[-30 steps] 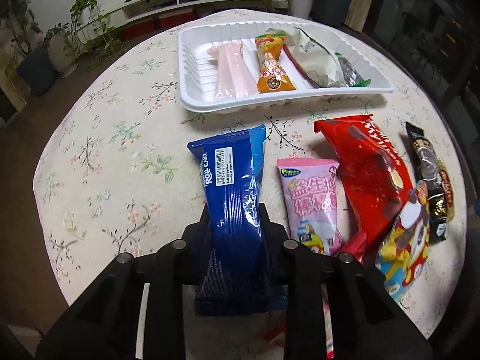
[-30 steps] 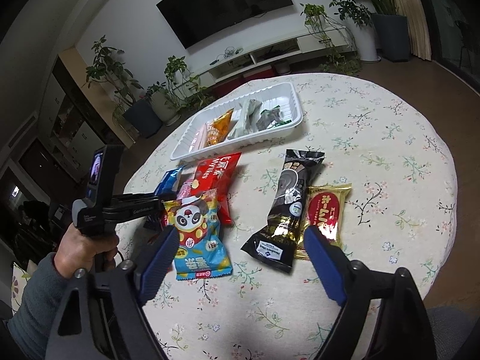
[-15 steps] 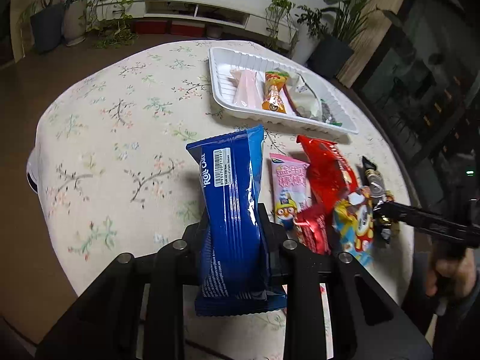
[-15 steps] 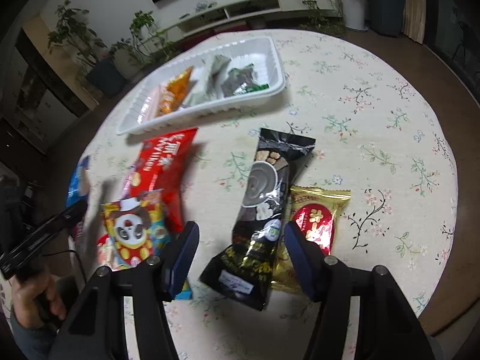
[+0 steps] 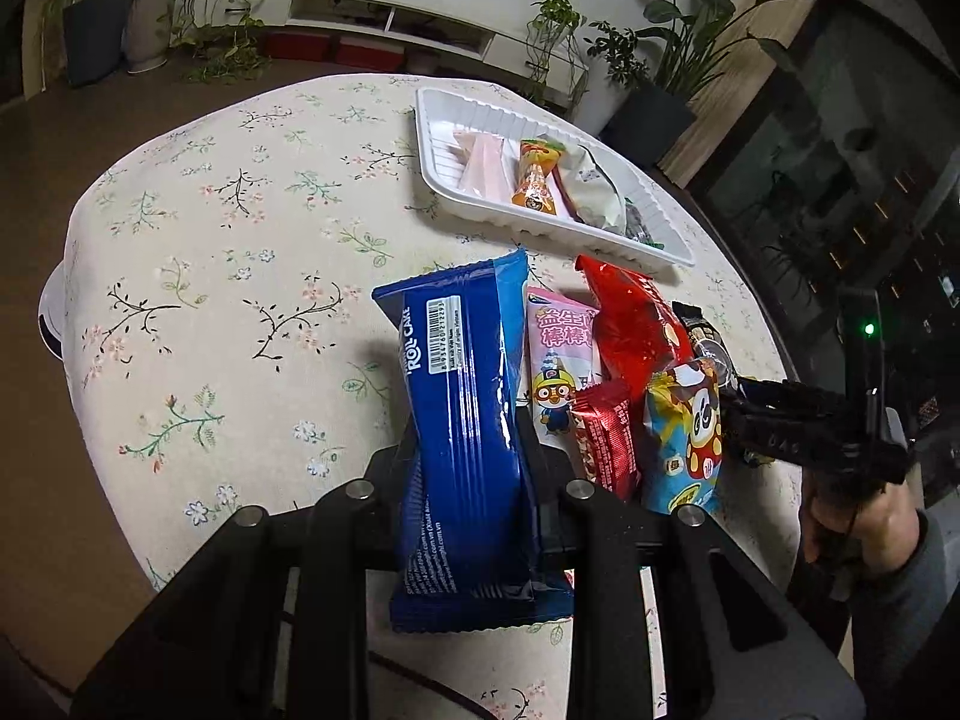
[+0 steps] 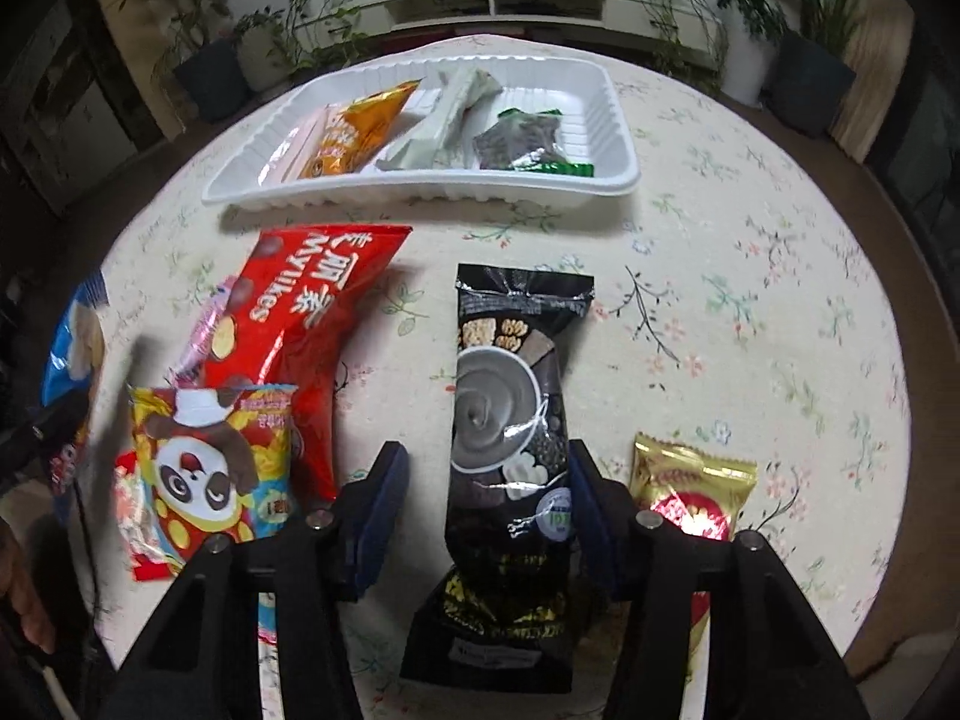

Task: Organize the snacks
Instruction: 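Lift the blue packet with the left gripper while the right gripper grasps and lifts the black-gold packet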

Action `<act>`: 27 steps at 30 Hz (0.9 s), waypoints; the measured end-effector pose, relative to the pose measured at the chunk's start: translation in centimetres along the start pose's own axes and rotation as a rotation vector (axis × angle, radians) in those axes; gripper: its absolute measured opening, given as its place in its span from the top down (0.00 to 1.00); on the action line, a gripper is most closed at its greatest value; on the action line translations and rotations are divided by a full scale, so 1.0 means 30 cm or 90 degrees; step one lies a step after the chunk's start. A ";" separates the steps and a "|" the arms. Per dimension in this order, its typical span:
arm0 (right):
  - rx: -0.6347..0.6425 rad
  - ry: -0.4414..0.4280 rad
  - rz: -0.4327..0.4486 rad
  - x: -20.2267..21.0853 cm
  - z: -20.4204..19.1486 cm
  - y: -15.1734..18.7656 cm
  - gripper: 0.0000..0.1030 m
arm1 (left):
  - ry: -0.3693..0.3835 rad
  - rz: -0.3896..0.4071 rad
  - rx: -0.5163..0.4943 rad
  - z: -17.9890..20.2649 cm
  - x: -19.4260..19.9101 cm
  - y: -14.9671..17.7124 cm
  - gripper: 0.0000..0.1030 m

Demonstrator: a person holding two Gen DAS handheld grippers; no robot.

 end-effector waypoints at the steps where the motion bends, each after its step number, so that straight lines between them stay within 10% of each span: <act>1: 0.011 0.009 0.003 0.000 -0.003 0.003 0.48 | 0.000 0.000 0.000 -0.001 0.000 0.000 0.77; 16: -0.007 -0.058 -0.021 0.021 -0.011 0.005 0.80 | 0.011 -0.001 -0.005 0.004 -0.002 -0.006 0.77; 27: -0.121 -0.202 0.057 0.174 0.056 -0.052 0.81 | 0.051 0.016 0.018 -0.003 0.040 -0.055 0.77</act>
Point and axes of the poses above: each gripper's, at about its wrist camera, not at the fingertips, and x roughly against the way its jaws point, z to its right, y to its underside, the point moved 8 cm from there along -x, roughly the way its jaws point, and after that the axes turned 5 degrees about -z, right-handed, at the moved point
